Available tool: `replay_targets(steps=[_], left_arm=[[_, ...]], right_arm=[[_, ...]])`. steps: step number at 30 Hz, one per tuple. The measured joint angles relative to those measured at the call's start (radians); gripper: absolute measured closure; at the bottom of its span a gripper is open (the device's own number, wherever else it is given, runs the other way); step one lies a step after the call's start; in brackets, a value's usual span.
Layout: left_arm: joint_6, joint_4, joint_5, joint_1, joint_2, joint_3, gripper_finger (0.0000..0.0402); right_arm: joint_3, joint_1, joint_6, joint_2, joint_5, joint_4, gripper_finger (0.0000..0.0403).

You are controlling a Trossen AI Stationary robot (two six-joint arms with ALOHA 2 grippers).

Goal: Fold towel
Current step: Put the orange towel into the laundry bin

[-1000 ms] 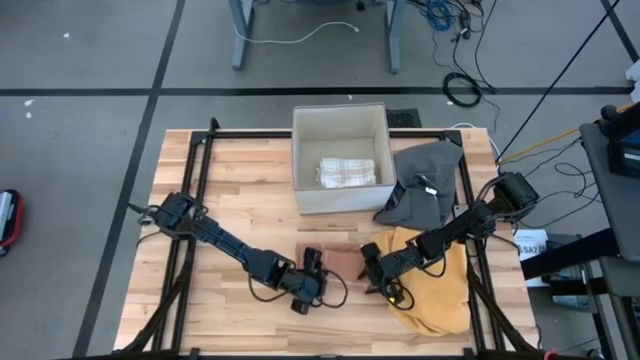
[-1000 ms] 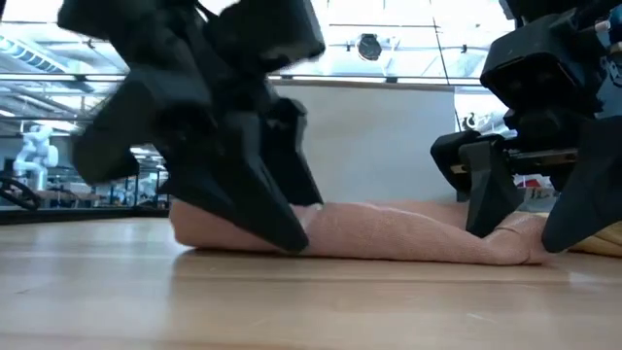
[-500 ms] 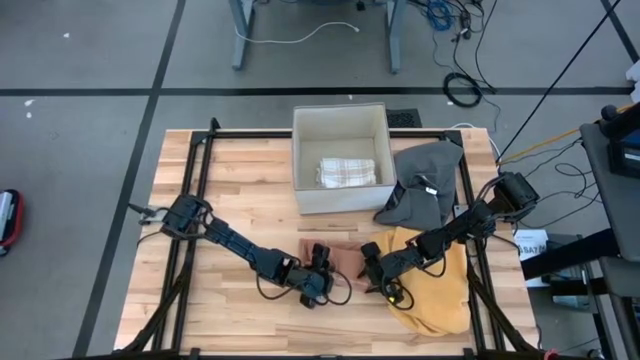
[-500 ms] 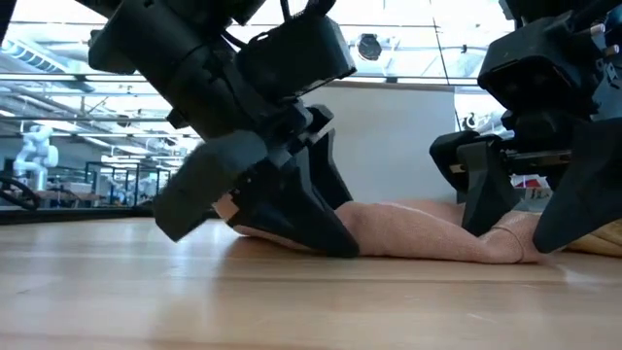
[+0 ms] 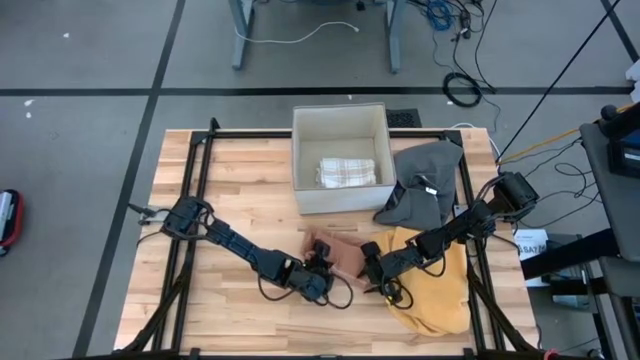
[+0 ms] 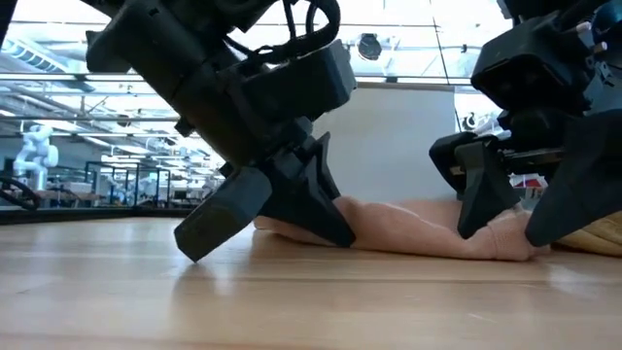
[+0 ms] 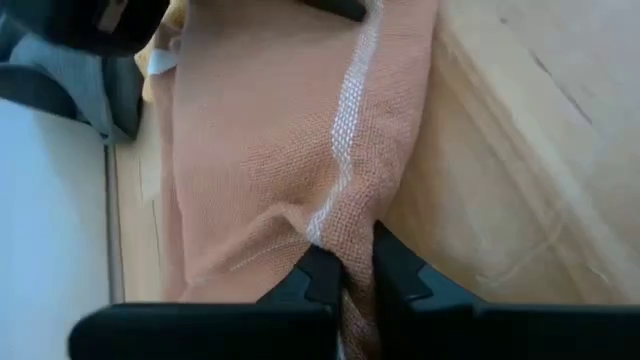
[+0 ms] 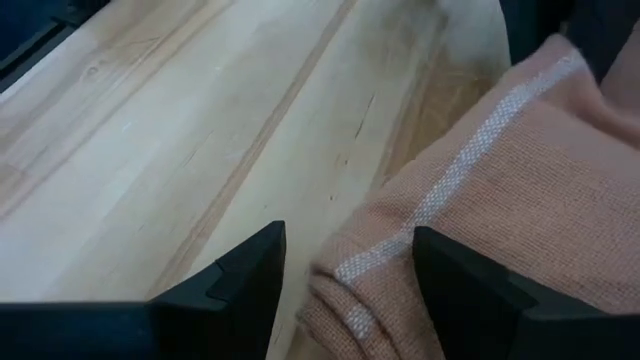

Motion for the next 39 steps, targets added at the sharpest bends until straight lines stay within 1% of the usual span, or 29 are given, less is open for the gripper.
replay_targets(steps=[4, 6, 13, 16, 20, 23, 29, 32, 34, 35, 38, 39], left_arm=[[0.036, -0.076, -0.013, -0.007, -0.039, 0.056, 0.0380], [0.042, -0.139, -0.042, -0.008, -0.074, 0.091, 0.0380], [0.056, -0.407, -0.275, -0.008, -0.185, 0.246, 0.0380], [0.073, -0.510, -0.353, 0.003, -0.231, 0.323, 0.0380], [0.159, -0.553, -0.462, 0.030, -0.270, 0.425, 0.0380], [0.266, -0.544, -0.505, 0.066, -0.296, 0.502, 0.0380], [0.483, -0.531, -0.509, 0.186, -0.297, 0.679, 0.0380], [0.582, -0.459, -0.479, 0.266, -0.298, 0.733, 0.0380], [0.625, -0.431, -0.423, 0.329, -0.298, 0.756, 0.0380], [0.632, -0.421, -0.379, 0.361, -0.298, 0.760, 0.0380], [0.614, -0.413, -0.220, 0.466, -0.295, 0.762, 0.0380], [0.594, -0.418, -0.192, 0.501, -0.287, 0.763, 0.0380]], right_arm=[[0.000, 0.010, 0.020, -0.017, -0.002, -0.016, 0.0193], [0.000, 0.014, 0.022, -0.044, -0.002, -0.036, 0.0193], [0.000, 0.031, 0.062, -0.186, 0.027, -0.176, 0.0193], [0.000, 0.036, 0.092, -0.244, 0.026, -0.233, 0.0193], [0.000, 0.051, 0.127, -0.294, 0.027, -0.310, 0.0193], [0.000, 0.066, 0.127, -0.311, 0.027, -0.321, 0.0193], [0.000, 0.072, 0.119, -0.307, 0.028, -0.324, 0.0193], [0.000, 0.072, 0.101, -0.306, 0.033, -0.327, 0.0193], [0.000, 0.072, 0.092, -0.306, 0.045, -0.332, 0.0193], [0.000, 0.072, 0.085, -0.306, 0.054, -0.336, 0.0193], [0.000, 0.072, 0.069, -0.306, 0.057, -0.344, 0.0193], [0.000, 0.072, 0.066, -0.306, 0.057, -0.347, 0.0193]])
